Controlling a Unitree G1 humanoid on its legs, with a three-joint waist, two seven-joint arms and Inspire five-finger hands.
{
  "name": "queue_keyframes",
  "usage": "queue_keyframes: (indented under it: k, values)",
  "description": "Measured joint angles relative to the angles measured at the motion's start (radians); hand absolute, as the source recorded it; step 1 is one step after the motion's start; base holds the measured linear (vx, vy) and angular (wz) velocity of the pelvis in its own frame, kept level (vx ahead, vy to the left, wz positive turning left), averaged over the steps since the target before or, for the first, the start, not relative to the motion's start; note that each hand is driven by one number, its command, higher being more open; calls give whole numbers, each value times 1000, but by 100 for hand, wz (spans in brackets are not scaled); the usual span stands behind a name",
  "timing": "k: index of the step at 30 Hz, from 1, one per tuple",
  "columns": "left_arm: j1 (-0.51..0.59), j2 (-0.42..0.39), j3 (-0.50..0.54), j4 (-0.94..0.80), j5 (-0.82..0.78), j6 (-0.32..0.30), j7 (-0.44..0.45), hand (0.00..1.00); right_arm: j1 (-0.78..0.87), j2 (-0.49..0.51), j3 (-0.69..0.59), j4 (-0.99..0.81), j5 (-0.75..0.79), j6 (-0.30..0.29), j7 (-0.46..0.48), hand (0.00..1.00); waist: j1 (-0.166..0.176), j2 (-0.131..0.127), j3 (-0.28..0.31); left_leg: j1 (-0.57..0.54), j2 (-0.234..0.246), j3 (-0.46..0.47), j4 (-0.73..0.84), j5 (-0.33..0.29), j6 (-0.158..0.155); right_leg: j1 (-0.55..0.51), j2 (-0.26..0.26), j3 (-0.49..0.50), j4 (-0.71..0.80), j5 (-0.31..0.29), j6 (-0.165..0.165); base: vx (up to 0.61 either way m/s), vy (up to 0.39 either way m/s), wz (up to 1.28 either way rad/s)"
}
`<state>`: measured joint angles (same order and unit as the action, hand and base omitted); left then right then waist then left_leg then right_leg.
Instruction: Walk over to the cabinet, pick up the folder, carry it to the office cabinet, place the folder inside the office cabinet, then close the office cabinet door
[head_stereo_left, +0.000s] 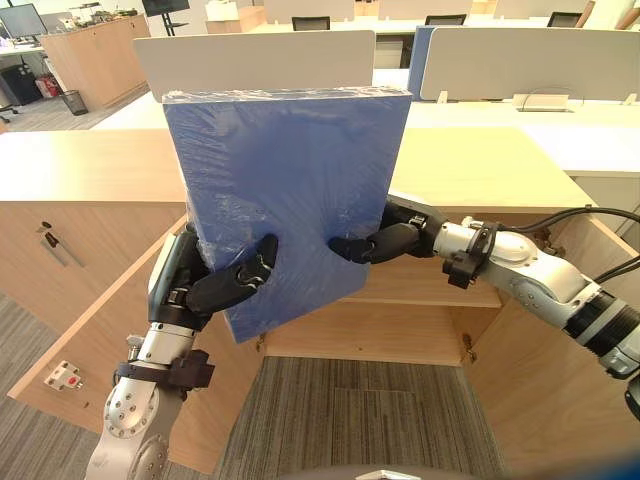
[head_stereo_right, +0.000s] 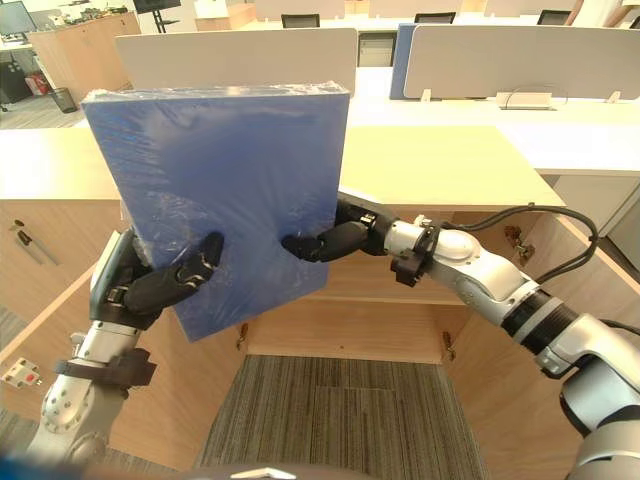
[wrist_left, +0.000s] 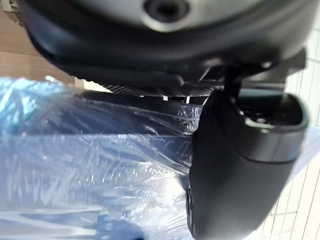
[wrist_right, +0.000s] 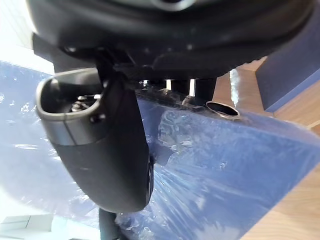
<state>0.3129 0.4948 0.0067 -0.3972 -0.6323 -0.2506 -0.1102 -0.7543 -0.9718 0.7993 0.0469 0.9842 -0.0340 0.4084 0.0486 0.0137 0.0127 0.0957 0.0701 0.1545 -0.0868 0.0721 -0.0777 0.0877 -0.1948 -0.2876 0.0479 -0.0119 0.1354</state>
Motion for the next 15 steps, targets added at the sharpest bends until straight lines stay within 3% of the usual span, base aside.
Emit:
queue_keyframes:
  k: [5,8,13,15]
  values:
    - [-113,74,-134,246,-222,-13,-122,100,7,-1,-68,-54,-66,0,18,0,2,-1,-17,-11,2,12,0,1,1,-29,0,18,17,-2,-3,-13,8,-7]
    - [-133,134,-241,389,-262,40,-229,100,8,21,-73,-57,-166,4,22,0,-1,-6,-20,-14,2,37,0,1,0,-56,-2,45,36,-4,-5,-7,17,-24]
    - [-143,32,-382,631,-126,91,-311,100,101,64,-89,-116,-325,27,43,0,-9,-20,-13,-18,-1,76,0,-1,-1,-109,-6,88,82,-14,-6,-16,18,-24]
    - [-143,-45,-430,759,-16,111,-321,100,168,143,-145,-119,-341,28,47,0,-25,-27,-6,-21,-9,86,0,-1,0,-144,-16,106,141,-37,-6,-24,18,-19]
